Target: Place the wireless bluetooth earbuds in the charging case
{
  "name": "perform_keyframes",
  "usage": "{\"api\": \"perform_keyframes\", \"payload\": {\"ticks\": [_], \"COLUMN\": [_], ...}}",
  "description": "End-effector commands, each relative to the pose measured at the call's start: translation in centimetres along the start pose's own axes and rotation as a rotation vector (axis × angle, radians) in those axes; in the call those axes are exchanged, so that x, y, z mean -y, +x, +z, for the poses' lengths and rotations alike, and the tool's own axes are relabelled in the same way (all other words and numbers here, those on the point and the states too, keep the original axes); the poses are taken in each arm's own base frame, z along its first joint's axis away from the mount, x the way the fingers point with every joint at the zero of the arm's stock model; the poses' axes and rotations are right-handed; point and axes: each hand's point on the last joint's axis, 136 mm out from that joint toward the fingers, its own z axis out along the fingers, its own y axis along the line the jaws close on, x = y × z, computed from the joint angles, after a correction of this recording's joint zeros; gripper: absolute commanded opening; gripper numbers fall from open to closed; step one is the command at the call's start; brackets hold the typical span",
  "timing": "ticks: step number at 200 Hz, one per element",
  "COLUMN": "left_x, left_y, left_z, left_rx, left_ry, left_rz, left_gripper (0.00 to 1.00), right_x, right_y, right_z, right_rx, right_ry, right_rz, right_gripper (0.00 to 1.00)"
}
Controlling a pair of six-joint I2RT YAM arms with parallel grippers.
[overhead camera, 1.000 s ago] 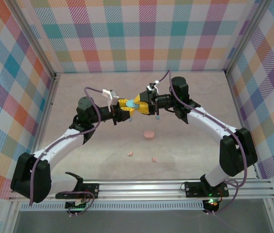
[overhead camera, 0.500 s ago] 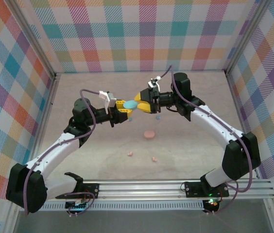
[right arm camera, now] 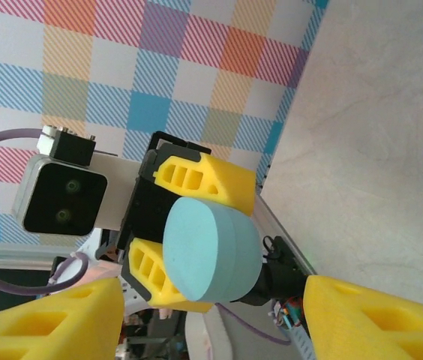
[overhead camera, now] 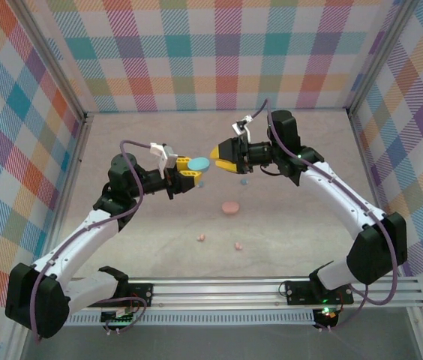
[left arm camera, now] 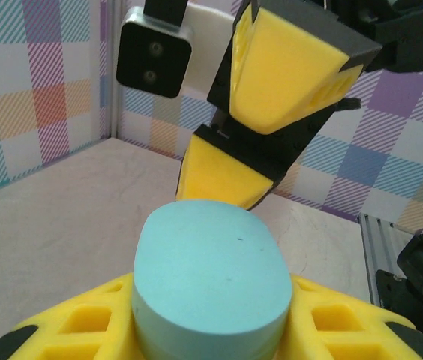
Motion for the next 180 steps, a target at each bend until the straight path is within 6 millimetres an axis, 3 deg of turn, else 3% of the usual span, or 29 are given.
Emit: {"api": "perform_keyframes", "payload": {"ticks": [1, 55, 125, 180], "left_x": [0.6, 1.4, 1.6, 2.4], "left_y": [-0.3, 0.4, -0.6, -0.6], "left_z": [-0.6, -0.7, -0.2, -0.4], "left_rx": [-0.014, -0.058, -0.050, -0.061], "left_ry": [-0.001, 0.015, 0.031, 0.040], "left_rz": [0.035, 0.046, 0.052, 0.045], "left_gripper": [0.23, 0.22, 0.22, 0.22], "right_x": [-2.7, -1.3, -1.6, -1.2], "right_y": [0.1, 1.2, 4.1, 4.5], "right_z": [-1.9, -3.1, -1.3, -0.1], "right_rx": [0.047, 0.078, -0.034, -0.052], "right_ry": [0.051, 0.222, 0.264, 0.271], "right_rz": [-0.218, -0.502, -0.774, -0.899], "right_gripper": [0.65, 0.62, 0.62, 0.63]}}
